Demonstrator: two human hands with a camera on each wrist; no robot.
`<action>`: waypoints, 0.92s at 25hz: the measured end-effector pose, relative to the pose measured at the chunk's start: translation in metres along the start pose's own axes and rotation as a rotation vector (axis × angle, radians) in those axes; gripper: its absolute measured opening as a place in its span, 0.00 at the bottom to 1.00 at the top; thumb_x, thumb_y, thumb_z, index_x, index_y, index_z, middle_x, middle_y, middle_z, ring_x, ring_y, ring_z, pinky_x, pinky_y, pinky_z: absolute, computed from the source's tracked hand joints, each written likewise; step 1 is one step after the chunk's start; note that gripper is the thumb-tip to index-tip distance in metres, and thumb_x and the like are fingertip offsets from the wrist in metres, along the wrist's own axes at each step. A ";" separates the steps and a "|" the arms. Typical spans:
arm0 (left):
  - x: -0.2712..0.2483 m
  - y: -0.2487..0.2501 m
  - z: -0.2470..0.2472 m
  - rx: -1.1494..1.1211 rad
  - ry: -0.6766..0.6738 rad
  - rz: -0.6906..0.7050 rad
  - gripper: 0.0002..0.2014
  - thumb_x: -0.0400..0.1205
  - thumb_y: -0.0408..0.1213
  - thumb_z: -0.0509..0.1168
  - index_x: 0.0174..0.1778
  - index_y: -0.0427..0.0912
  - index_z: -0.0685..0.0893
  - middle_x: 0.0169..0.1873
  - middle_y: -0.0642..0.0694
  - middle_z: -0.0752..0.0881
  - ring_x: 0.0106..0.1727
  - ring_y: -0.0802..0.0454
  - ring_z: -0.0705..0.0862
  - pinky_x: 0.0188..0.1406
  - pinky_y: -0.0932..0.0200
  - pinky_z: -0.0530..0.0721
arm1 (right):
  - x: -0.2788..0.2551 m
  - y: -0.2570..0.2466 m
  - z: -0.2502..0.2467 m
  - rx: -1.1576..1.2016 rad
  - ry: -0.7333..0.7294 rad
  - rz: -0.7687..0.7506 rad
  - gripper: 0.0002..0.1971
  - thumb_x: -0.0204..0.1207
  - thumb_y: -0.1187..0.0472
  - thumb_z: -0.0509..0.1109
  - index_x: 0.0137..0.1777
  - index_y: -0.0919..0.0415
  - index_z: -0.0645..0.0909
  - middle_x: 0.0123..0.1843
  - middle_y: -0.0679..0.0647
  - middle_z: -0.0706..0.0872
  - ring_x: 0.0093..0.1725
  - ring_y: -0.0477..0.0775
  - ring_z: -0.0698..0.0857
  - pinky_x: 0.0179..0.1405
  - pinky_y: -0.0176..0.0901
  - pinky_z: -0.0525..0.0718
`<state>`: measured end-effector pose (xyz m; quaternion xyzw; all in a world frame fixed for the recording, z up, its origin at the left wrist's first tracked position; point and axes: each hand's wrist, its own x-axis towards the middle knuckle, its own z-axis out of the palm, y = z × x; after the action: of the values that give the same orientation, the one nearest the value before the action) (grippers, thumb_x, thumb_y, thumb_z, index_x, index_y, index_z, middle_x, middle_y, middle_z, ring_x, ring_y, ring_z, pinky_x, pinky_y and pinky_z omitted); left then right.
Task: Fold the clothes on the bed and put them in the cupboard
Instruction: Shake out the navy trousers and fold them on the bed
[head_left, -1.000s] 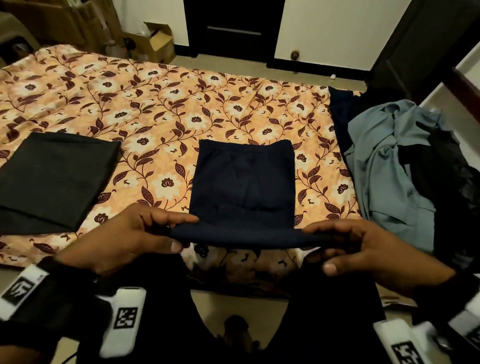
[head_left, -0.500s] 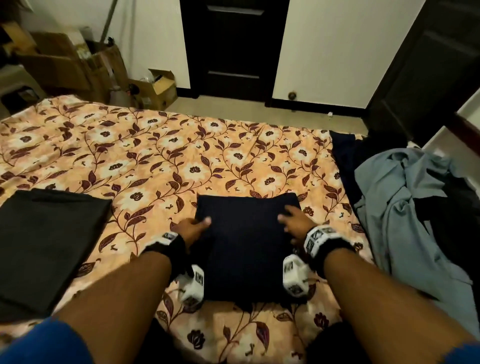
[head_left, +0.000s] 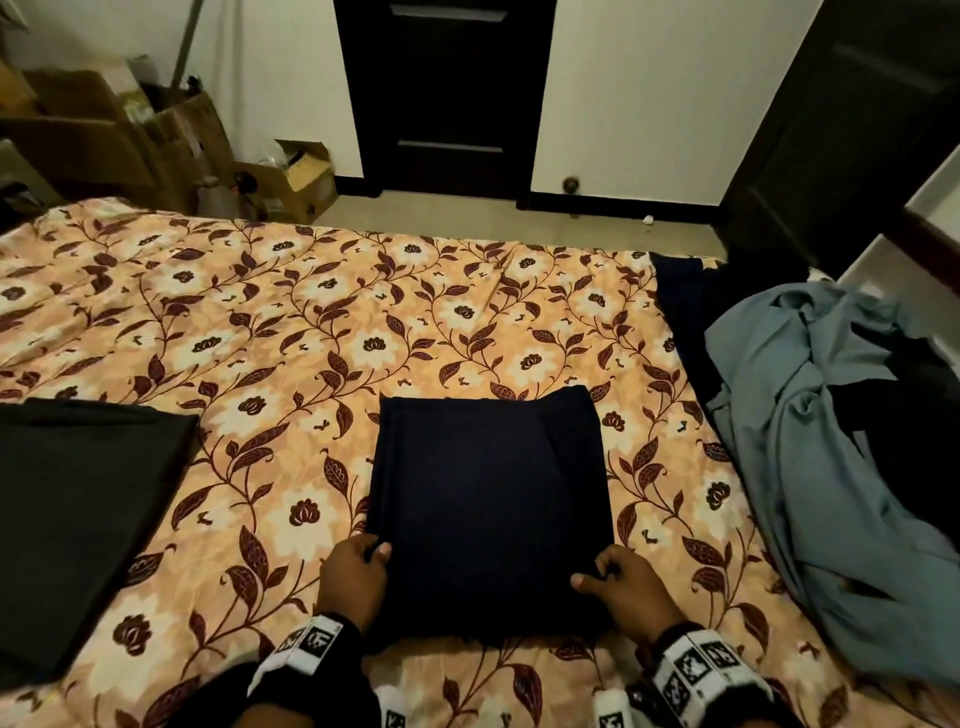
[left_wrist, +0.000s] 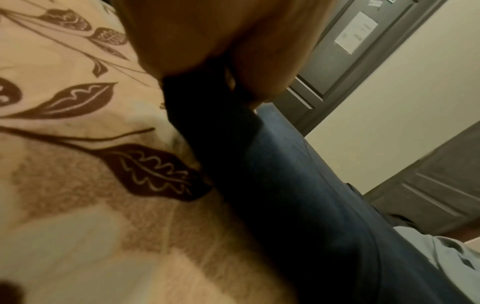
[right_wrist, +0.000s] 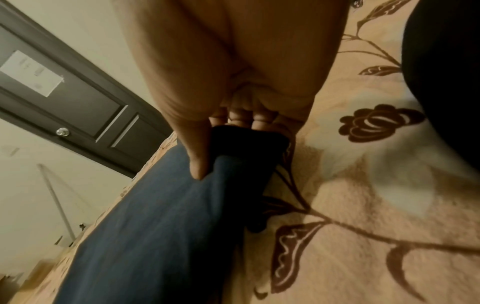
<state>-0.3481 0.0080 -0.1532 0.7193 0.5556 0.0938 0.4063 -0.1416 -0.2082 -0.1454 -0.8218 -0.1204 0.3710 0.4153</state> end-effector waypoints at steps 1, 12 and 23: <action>0.005 0.002 -0.001 -0.014 -0.017 -0.016 0.10 0.85 0.35 0.64 0.53 0.35 0.88 0.50 0.36 0.89 0.53 0.37 0.85 0.50 0.53 0.78 | 0.004 -0.002 -0.002 -0.026 -0.006 0.004 0.13 0.72 0.67 0.76 0.35 0.60 0.72 0.35 0.53 0.79 0.39 0.53 0.78 0.41 0.44 0.76; 0.113 0.085 0.001 -0.373 -0.095 -0.108 0.20 0.80 0.29 0.71 0.68 0.34 0.81 0.62 0.39 0.85 0.60 0.39 0.85 0.64 0.44 0.83 | 0.111 -0.083 0.020 0.145 -0.155 0.040 0.16 0.76 0.63 0.74 0.63 0.67 0.82 0.61 0.63 0.86 0.56 0.60 0.86 0.63 0.51 0.82; -0.025 0.047 0.057 0.379 -0.073 0.507 0.29 0.79 0.45 0.47 0.78 0.58 0.71 0.82 0.52 0.65 0.81 0.46 0.66 0.76 0.32 0.51 | 0.006 -0.053 0.076 -0.337 -0.001 -0.479 0.26 0.83 0.49 0.54 0.81 0.49 0.64 0.83 0.48 0.62 0.82 0.51 0.60 0.83 0.48 0.53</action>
<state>-0.2901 -0.0439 -0.1496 0.9006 0.3513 0.0607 0.2485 -0.1853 -0.1268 -0.1368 -0.8272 -0.3710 0.2377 0.3487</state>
